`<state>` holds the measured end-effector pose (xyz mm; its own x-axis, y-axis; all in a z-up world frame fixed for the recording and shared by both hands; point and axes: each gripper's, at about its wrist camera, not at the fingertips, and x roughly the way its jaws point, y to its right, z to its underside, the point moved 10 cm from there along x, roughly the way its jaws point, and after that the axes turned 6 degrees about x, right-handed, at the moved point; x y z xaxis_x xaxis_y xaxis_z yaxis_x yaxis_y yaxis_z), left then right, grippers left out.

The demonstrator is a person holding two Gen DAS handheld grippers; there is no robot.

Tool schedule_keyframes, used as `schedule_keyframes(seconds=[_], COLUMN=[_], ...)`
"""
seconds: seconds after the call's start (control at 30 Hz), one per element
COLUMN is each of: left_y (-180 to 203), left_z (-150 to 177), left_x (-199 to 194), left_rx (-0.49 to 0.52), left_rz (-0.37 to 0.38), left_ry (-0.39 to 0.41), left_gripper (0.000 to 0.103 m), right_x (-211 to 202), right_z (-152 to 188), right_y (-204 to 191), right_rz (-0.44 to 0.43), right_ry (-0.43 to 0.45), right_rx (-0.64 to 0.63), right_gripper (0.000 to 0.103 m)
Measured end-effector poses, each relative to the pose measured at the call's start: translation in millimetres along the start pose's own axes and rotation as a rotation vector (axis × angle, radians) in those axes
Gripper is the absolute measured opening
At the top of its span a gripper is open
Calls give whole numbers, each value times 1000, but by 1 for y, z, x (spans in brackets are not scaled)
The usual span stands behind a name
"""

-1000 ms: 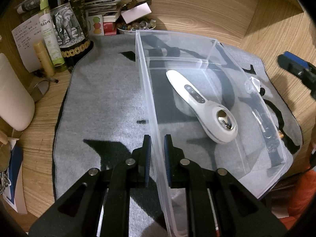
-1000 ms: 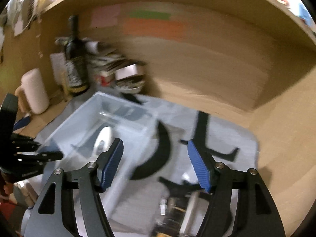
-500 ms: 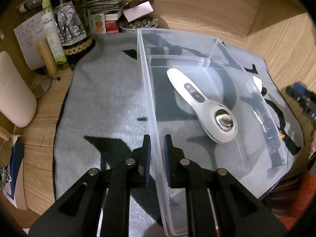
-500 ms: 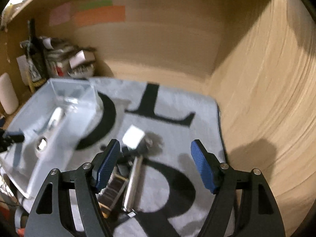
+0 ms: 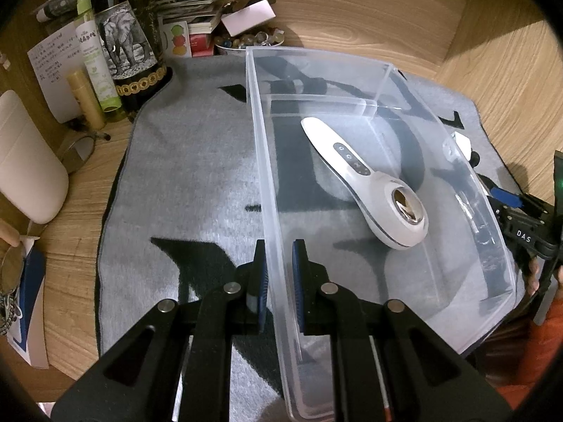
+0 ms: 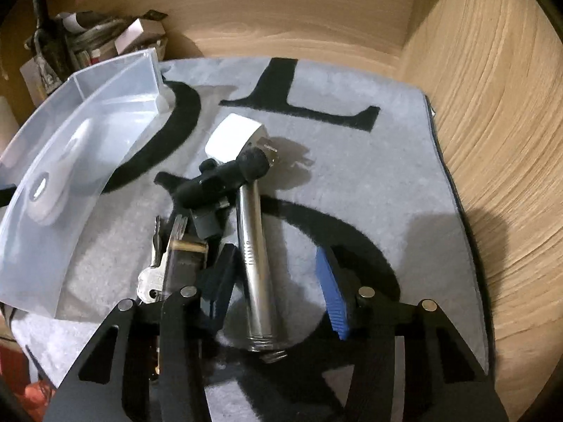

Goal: Organize rigid objects
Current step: 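Move the right tool to the silver cylinder and grasp it, then lower the silver cylinder into the box and open the right tool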

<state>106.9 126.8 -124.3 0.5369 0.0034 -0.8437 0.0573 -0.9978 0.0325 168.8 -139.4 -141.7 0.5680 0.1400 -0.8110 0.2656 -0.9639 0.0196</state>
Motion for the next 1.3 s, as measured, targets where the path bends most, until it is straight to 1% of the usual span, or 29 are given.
schedule_keyframes(seconds=[0.03, 0.1, 0.13, 0.23, 0.37, 0.47, 0.6, 0.77, 0.93, 1.13, 1.3], left_y=[0, 0, 0, 0, -1, 0, 0, 0, 0, 1, 1], left_z=[0, 0, 0, 0, 0, 0, 1, 1, 1, 1, 1], left_x=[0, 0, 0, 0, 0, -1, 0, -1, -1, -1, -1], left_rx=[-1, 0, 1, -2, -4, -1, 0, -1, 0, 1, 0], left_rz=[0, -2, -3, -3, -2, -5, -5, -2, 0, 2, 4], left_ry=[0, 1, 1, 1, -1, 1, 6, 8, 11, 15, 15], left_gripper=[13, 13, 12, 12, 12, 12, 13, 12, 12, 12, 12], right_x=[-1, -2, -3, -7, -24, -45, -71, -101, -118, -129, -132], right_z=[0, 0, -1, -4, -14, -27, -49, -78, -100, -117, -123], right_y=[0, 1, 2, 7, 15, 15, 5, -24, -63, -115, -151], right_rz=[2, 7, 7, 13, 12, 12, -6, -42, -100, -194, -262], right_ry=[5, 9, 11, 31, 80, 135, 218, 310, 371, 412, 421], right_rx=[-2, -5, 0, 27, 67, 71, 47, -12, -75, -150, -197], right_gripper=[35, 16, 14, 14, 14, 14, 14, 14, 14, 14, 14])
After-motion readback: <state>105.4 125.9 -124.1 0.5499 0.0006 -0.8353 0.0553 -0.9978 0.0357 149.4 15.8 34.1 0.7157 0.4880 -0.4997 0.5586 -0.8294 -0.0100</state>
